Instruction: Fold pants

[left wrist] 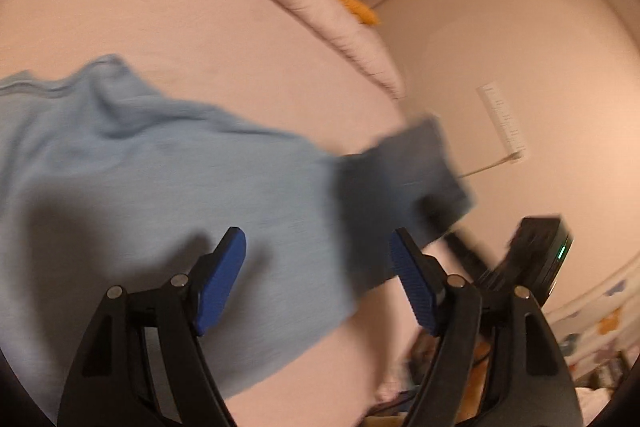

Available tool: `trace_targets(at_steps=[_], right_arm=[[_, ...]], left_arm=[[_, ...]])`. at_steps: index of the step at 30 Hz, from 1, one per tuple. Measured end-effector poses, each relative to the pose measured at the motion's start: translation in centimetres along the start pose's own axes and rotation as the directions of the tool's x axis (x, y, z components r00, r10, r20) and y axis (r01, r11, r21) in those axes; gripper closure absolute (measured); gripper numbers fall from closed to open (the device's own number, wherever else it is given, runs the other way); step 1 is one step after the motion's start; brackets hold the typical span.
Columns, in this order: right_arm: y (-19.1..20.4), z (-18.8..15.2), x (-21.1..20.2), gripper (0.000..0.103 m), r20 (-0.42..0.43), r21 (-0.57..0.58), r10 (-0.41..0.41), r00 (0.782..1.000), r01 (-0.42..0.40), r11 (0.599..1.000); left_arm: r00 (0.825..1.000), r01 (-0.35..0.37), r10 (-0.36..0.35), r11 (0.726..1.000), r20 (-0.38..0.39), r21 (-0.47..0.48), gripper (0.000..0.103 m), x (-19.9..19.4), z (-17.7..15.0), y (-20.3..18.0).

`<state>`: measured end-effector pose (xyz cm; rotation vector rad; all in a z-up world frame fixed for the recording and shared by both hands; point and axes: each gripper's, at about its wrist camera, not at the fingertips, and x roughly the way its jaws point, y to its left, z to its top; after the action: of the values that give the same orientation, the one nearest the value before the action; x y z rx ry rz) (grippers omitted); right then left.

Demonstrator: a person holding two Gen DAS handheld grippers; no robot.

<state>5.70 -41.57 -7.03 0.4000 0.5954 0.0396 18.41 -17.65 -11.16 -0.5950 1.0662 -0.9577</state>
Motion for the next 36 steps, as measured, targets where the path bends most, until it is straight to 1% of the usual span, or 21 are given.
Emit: trace_targets(at_steps=[3, 5, 7, 9, 11, 12, 14, 18, 19, 20, 21, 22, 23, 24, 25, 26, 28, 29, 30, 33, 36], right_arm=[[5.1, -1.9, 1.2, 0.091, -0.027, -0.146, 0.041, 0.999, -0.044, 0.988], [7.7, -3.5, 2.5, 0.091, -0.055, -0.218, 0.046, 0.997, -0.057, 0.974], [9.2, -4.3, 3.7, 0.091, -0.079, -0.252, 0.059, 0.995, -0.077, 0.965], [11.2, -5.2, 4.7, 0.091, -0.093, -0.301, 0.060, 0.994, -0.085, 0.950], [12.8, -6.0, 4.9, 0.091, -0.099, -0.328, 0.087, 0.991, -0.115, 0.937], [13.6, -6.6, 4.9, 0.091, -0.105, -0.355, 0.080, 0.991, -0.113, 0.928], [14.8, -7.3, 4.9, 0.091, -0.094, -0.418, 0.057, 0.994, -0.091, 0.904], [16.0, -7.6, 5.0, 0.091, -0.102, -0.448, 0.073, 0.992, -0.111, 0.887], [16.2, -7.8, 5.2, 0.090, -0.105, -0.457, 0.068, 0.992, -0.109, 0.883], [16.5, -8.1, 5.6, 0.089, -0.119, -0.468, 0.056, 0.991, -0.106, 0.877], [16.7, -8.5, 6.4, 0.083, -0.146, -0.483, 0.022, 0.989, -0.091, 0.871], [16.6, -9.1, 7.4, 0.078, -0.206, -0.486, -0.005, 0.979, -0.098, 0.868], [16.3, -9.6, 8.3, 0.070, -0.263, -0.472, -0.023, 0.965, -0.108, 0.875], [16.0, -10.0, 8.7, 0.064, -0.300, -0.458, -0.019, 0.954, -0.126, 0.880], [15.6, -10.1, 8.4, 0.062, -0.308, -0.451, 0.001, 0.951, -0.147, 0.880], [15.1, -9.9, 7.7, 0.059, -0.307, -0.455, 0.026, 0.951, -0.171, 0.874], [13.9, -9.0, 6.4, 0.058, -0.334, -0.417, 0.090, 0.938, -0.232, 0.878], [12.6, -8.0, 5.5, 0.058, -0.350, -0.363, 0.145, 0.926, -0.277, 0.890], [11.6, -7.0, 4.9, 0.058, -0.343, -0.330, 0.172, 0.923, -0.290, 0.899], [8.3, -3.4, 4.5, 0.057, -0.287, -0.259, 0.172, 0.942, -0.249, 0.933], [6.0, -0.1, 6.6, 0.058, -0.259, -0.206, 0.126, 0.958, -0.182, 0.962]], left_arm=[[0.993, 0.116, -0.116, 0.992, 0.001, -0.059, 0.027, 1.0, 0.7, -0.6], [0.991, 0.135, -0.135, 0.988, 0.014, -0.077, 0.025, 1.2, 0.9, -0.6], [0.993, 0.115, -0.115, 0.988, 0.012, -0.100, 0.028, 1.4, 0.9, 0.2], [0.997, 0.081, -0.082, 0.989, 0.003, -0.120, 0.041, 1.5, 0.9, 1.2], [0.996, 0.084, -0.082, 0.988, 0.021, -0.130, 0.057, 0.8, 0.8, 1.9], [0.998, 0.047, -0.044, 0.993, 0.037, -0.109, 0.059, 0.1, 1.0, 1.9], [0.999, 0.006, -0.003, 0.997, 0.049, -0.071, 0.063, -0.7, 0.7, 1.8], [0.994, -0.089, 0.088, 0.996, 0.071, 0.005, 0.063, -2.5, 0.1, 1.8], [0.990, -0.121, 0.120, 0.993, 0.071, 0.010, 0.062, -2.7, 0.0, 2.1], [0.980, -0.190, 0.189, 0.982, 0.065, 0.012, 0.061, -2.3, 0.2, 2.8], [0.968, -0.247, 0.246, 0.969, 0.048, 0.016, 0.054, -1.8, 0.3, 3.3], [0.945, -0.327, 0.327, 0.945, 0.003, 0.006, 0.044, -1.2, 0.4, 4.4], [0.946, -0.323, 0.323, 0.946, 0.000, -0.010, 0.049, -1.2, 0.3, 5.1], [0.951, -0.308, 0.308, 0.951, 0.013, -0.015, 0.048, -1.7, 0.2, 5.1], [0.949, -0.314, 0.314, 0.949, 0.029, -0.012, 0.047, -2.4, 0.1, 5.0], [0.940, -0.338, 0.338, 0.941, 0.039, -0.002, 0.043, -2.8, -0.1, 4.9], [0.909, -0.412, 0.408, 0.910, 0.084, 0.036, 0.042, -4.3, -0.6, 4.7], [0.905, -0.419, 0.414, 0.907, 0.094, 0.041, 0.042, -4.7, -0.7, 4.6], [0.902, -0.423, 0.416, 0.905, 0.114, 0.045, 0.042, -5.2, -0.9, 4.4], [0.910, -0.403, 0.389, 0.911, 0.141, 0.088, 0.043, -5.1, -1.5, 3.3], [0.930, -0.362, 0.342, 0.913, 0.132, 0.190, 0.044, -3.3, -2.5, 1.1]])
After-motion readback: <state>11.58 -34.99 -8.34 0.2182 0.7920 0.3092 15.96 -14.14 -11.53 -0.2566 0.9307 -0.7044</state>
